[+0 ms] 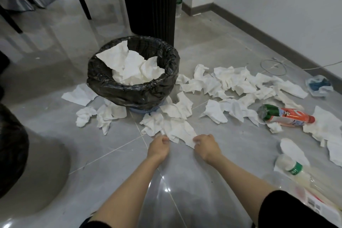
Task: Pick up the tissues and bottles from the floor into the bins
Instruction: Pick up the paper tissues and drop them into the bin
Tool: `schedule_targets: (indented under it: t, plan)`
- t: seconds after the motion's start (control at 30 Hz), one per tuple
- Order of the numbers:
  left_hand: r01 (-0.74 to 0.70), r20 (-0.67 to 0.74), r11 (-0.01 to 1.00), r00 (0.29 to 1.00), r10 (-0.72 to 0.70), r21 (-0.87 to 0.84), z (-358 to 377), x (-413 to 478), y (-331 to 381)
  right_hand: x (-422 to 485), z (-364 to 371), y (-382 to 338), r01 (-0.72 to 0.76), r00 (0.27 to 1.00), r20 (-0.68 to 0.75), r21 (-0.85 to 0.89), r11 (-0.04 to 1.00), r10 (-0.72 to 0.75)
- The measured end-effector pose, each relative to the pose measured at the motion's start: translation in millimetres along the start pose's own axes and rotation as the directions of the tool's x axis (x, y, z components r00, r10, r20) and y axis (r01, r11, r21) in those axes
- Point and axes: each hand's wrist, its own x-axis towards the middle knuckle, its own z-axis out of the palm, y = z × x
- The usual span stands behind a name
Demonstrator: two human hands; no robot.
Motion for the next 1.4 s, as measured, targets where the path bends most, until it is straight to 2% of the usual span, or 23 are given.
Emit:
schedule_targets:
  t: [0.1,0.17,0.27,0.37,0.5,0.57,0.7,0.77,0.83,0.93,1.07,1.17,1.33,1.4]
  plan:
    - [0.0,-0.016,0.999,1.0,-0.001,-0.038,-1.0,-1.5,1.0,-2.9,-2.7,1.4,0.078,0.987,-0.149,0.062,0.995,-0.068]
    - [-0.014,-0.03,0.998,0.999,0.012,-0.061,-3.2,-3.8,3.1,-3.0,-3.7,-2.1,0.168,0.974,-0.167,0.065,0.984,-0.155]
    - [-0.033,-0.046,0.998,0.998,0.03,-0.059,-7.1,-5.0,5.1,0.9,-4.2,-12.3,0.207,0.978,-0.026,0.046,0.977,-0.206]
    - [-0.031,-0.052,0.997,0.998,0.028,-0.064,-11.1,-3.2,6.3,5.8,-2.1,-18.4,0.169,0.976,0.143,-0.04,0.985,-0.161]
    - [-0.056,-0.053,0.998,0.997,0.053,-0.039,-12.4,2.5,9.1,14.0,2.2,-12.8,0.124,0.969,0.227,-0.111,0.986,-0.096]
    - [-0.073,-0.053,0.997,0.996,0.071,-0.039,-12.7,3.4,11.4,16.2,2.4,-11.0,0.099,0.983,0.162,-0.082,0.992,-0.085]
    - [-0.108,-0.058,0.994,0.993,0.107,-0.017,-13.7,2.4,15.8,13.5,-7.3,-7.9,0.076,0.99,-0.114,-0.04,0.996,-0.08]
    - [-0.122,-0.062,0.992,0.991,0.12,-0.023,-14.5,3.4,18.0,11.4,-13.7,-10.4,0.079,0.982,-0.176,0.054,0.995,-0.068]
    - [-0.114,-0.022,0.986,0.993,0.112,-0.12,-15.2,4.3,21.4,11.0,-19.4,-16.6,0.087,0.983,-0.176,0.219,0.972,-0.048]
    - [0.02,0.155,0.923,0.987,0.043,-0.384,-17.7,-0.7,27.9,7.2,-33.2,-28.1,0.072,0.995,0.027,0.495,0.866,-0.098]
    - [0.102,0.27,0.9,0.963,0.018,-0.423,-23.0,-13.3,30.8,4.7,-45.8,-36.0,0.071,0.96,0.178,0.588,0.806,-0.215]
    - [0.101,0.211,0.882,0.977,-0.002,-0.46,-25.6,-15.4,23.2,5.9,-42.1,-39.4,0.038,0.949,0.236,0.569,0.822,-0.207]
    - [0.092,0.012,0.88,0.995,-0.098,-0.465,-41.2,-8.4,4.3,8.7,-26.7,-53.8,-0.014,0.971,0.195,0.632,0.775,-0.141]
    - [0.087,-0.051,0.919,0.992,-0.116,-0.384,-50.6,-4.1,-6.0,11.2,-18.7,-60.8,0.051,0.988,0.102,0.511,0.858,-0.12]
